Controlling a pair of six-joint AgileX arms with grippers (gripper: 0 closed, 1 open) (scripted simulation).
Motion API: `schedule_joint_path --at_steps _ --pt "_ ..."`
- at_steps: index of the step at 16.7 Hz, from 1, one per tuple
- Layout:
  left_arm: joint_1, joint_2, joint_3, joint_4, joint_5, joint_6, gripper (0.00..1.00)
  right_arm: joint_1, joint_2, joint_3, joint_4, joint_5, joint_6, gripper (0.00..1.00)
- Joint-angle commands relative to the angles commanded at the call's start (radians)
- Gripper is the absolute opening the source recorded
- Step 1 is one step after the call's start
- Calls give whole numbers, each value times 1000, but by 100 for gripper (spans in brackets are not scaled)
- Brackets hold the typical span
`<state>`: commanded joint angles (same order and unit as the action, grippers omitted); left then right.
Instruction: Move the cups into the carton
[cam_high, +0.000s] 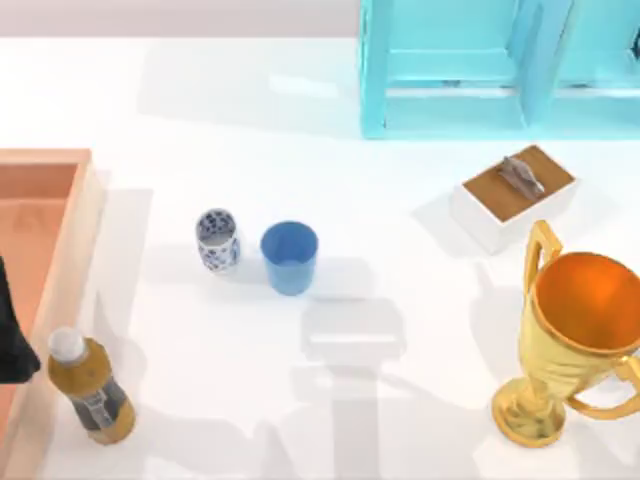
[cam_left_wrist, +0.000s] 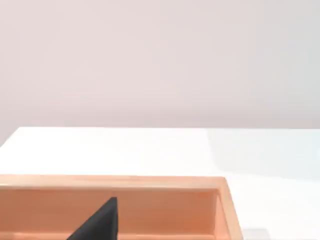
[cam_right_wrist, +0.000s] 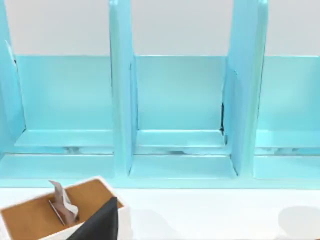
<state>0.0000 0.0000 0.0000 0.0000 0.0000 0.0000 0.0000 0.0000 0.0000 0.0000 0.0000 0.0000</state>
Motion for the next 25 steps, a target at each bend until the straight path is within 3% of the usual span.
schedule_joint_path --at_steps 5,11,25 --pt "-7 58 38 -42 -7 -4 100 0 0 0 0 0 0 100" --pt "-54 416 299 -291 -40 -40 100 0 0 0 0 0 0 100" --pt "-307 1651 1485 -1107 -44 -287 100 0 0 0 0 0 0 100"
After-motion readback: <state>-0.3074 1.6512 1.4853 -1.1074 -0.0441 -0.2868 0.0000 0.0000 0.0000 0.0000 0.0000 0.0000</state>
